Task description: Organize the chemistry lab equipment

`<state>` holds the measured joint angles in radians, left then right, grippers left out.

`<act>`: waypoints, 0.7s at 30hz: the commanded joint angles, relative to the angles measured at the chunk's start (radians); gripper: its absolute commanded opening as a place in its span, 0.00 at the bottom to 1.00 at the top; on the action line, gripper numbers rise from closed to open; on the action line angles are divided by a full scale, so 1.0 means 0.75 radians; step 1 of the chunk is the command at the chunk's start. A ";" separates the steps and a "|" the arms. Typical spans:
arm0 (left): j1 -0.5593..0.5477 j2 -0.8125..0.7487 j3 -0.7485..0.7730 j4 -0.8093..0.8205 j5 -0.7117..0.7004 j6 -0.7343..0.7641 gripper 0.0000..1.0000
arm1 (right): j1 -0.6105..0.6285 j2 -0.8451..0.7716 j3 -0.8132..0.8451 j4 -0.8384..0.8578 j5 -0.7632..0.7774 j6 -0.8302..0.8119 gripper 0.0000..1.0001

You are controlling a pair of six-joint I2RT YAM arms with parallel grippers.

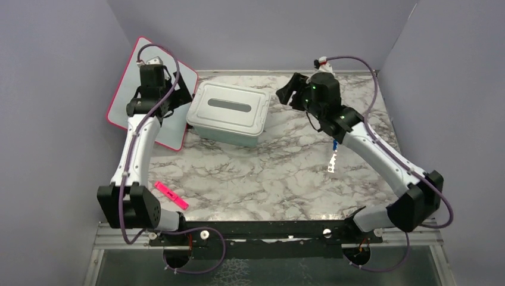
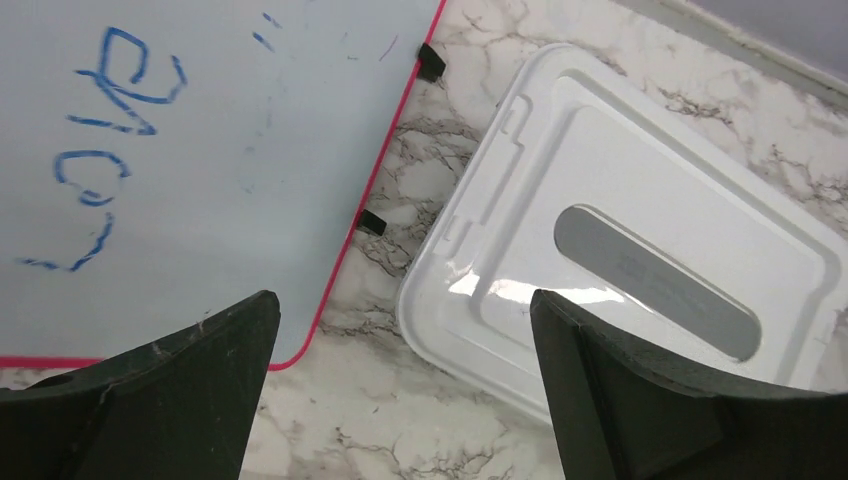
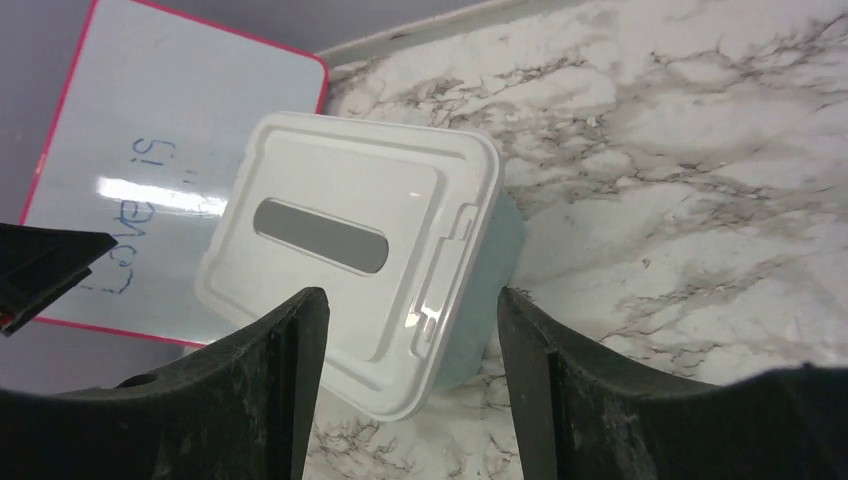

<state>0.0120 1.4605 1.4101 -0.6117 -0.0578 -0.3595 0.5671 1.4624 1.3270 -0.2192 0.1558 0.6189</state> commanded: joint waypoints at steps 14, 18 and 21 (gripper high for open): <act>-0.077 -0.895 -0.218 -0.290 0.147 0.053 0.99 | -0.004 -0.816 -0.243 -0.859 0.417 -0.060 1.00; -0.079 -0.969 -0.181 -0.372 0.112 0.043 0.99 | -0.004 -0.959 -0.228 -1.031 0.510 0.000 1.00; -0.079 -1.043 -0.165 -0.414 0.088 0.030 0.99 | -0.004 -1.067 -0.215 -1.140 0.630 0.049 1.00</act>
<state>-0.0433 0.7422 1.2495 -0.8410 0.0185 -0.3256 0.5663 0.7456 1.1488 -0.8932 0.4736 0.5888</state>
